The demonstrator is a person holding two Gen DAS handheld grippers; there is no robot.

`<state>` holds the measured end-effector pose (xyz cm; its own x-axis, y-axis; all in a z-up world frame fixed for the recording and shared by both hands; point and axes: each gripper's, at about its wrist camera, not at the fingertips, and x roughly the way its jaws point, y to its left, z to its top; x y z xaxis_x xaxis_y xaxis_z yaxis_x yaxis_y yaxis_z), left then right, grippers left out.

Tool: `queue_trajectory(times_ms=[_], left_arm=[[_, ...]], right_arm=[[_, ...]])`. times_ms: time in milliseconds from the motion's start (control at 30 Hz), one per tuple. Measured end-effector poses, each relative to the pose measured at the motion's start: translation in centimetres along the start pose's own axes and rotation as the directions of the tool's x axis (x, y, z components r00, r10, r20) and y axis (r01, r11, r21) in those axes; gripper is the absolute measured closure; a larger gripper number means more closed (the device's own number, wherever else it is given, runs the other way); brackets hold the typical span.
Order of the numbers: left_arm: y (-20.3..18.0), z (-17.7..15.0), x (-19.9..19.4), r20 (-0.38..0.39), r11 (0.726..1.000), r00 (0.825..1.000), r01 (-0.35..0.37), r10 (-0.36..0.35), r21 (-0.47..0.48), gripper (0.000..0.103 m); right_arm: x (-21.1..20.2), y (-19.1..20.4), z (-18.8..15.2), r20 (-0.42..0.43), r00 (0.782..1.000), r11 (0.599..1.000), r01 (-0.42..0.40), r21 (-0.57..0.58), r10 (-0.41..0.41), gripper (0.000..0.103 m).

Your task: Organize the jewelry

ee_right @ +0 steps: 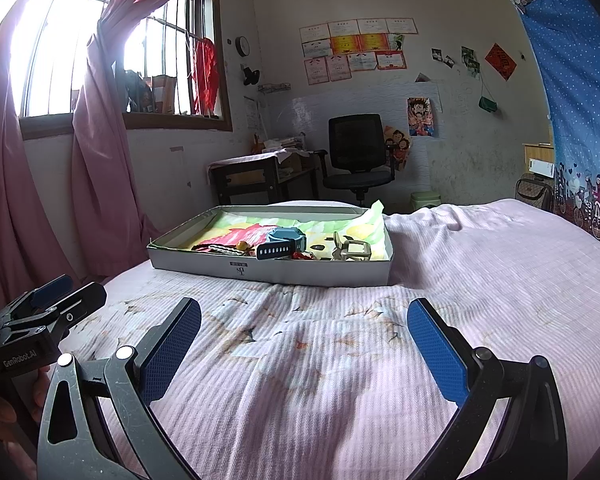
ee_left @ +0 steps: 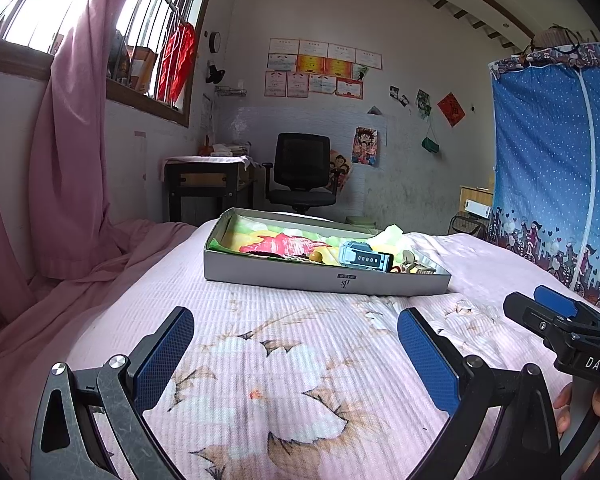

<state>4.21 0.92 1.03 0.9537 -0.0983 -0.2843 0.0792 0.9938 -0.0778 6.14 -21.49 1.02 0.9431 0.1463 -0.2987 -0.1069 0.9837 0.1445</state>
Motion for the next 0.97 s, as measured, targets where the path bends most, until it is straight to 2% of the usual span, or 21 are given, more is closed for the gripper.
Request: queue_trajectory(times_ms=[967], left_arm=[[0.27, -0.05, 0.47, -0.009, 1.0, 1.0, -0.004, 0.004, 0.008, 0.001]], right_arm=[[0.0, 0.03, 0.04, -0.003, 1.0, 1.0, 0.0, -0.001, 0.0, 0.002]])
